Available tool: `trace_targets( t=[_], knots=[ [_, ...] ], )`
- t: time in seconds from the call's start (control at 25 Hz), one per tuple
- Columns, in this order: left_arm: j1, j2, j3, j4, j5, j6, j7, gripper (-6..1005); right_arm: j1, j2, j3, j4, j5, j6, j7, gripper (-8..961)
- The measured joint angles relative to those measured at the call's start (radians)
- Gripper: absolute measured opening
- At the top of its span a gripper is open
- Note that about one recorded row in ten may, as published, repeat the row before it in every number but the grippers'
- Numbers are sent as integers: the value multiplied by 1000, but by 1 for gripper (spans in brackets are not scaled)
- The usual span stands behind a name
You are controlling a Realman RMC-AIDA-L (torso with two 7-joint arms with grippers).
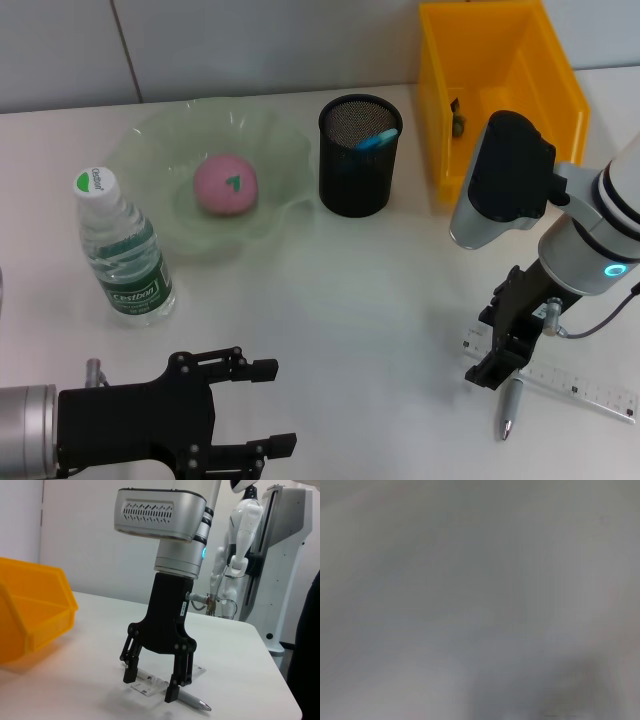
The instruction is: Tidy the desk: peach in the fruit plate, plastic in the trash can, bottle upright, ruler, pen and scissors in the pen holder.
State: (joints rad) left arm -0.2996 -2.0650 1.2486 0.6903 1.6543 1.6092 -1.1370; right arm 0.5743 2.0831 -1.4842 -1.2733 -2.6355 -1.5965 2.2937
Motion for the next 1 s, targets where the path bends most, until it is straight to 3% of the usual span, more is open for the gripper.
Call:
trace_targets(
  t=[0.44, 0.88, 1.0],
  knots=[
    [1, -2, 0, 0, -1, 1, -2, 757, 1, 0, -8, 0, 0, 14, 2, 780],
    [-4, -1, 0, 0, -4, 9, -3, 757, 5, 1, -20, 25, 0, 26, 7, 452],
    [-4, -1, -1, 0, -7, 13, -3, 757, 2, 1, -22, 21, 0, 26, 7, 426]
  ],
)
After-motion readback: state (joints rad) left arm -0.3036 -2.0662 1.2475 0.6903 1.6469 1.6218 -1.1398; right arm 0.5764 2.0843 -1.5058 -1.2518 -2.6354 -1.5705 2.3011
